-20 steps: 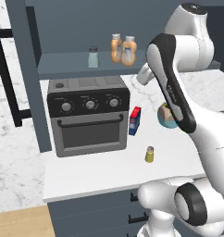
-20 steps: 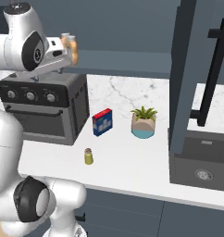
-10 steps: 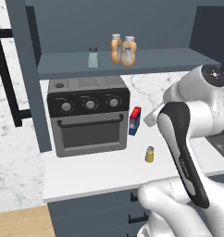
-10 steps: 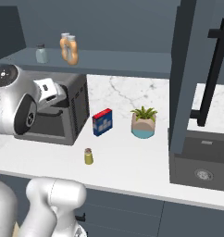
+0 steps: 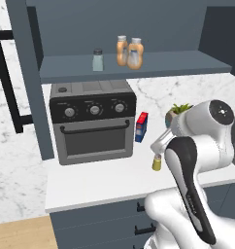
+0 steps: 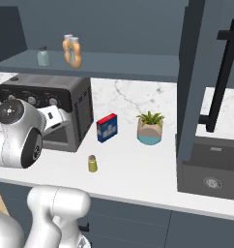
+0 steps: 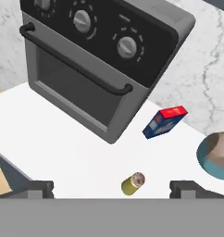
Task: Put the shaker and condiment bottle from the counter next to their counterparts in the cabinet.
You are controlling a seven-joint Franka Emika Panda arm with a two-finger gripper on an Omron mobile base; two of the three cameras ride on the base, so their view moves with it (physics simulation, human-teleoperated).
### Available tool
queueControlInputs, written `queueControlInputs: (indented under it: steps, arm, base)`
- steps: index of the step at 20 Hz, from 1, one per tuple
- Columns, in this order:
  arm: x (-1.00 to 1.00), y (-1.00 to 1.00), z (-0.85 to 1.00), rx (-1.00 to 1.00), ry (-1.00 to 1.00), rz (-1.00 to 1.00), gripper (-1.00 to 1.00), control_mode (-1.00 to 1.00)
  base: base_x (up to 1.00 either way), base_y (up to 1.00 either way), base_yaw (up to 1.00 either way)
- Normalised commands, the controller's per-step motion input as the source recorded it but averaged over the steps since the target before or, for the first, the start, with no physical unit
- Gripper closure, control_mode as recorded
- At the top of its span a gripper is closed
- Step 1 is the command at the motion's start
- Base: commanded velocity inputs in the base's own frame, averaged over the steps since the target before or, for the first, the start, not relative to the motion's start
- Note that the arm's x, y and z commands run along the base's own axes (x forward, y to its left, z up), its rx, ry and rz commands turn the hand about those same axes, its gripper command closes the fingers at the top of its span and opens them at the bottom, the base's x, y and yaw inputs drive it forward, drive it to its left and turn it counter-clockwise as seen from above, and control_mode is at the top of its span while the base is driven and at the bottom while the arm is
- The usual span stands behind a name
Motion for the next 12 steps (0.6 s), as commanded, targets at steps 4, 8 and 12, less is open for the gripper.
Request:
queueControlInputs:
  steps: [4, 8, 12]
  arm:
    - [-0.18, -0.08, -0.41, 0.00, 0.00, 0.00, -1.00, -1.00]
    - [-0.04, -0.17, -0.35, 0.00, 0.00, 0.00, -1.00, -1.00]
    - [-0.07, -0.32, -0.35, 0.00, 0.00, -0.01, -1.00, -1.00]
  base:
    - [0.00, 0.00, 0.00]
    - [0.00, 0.00, 0.00]
    - [0.00, 0.00, 0.00]
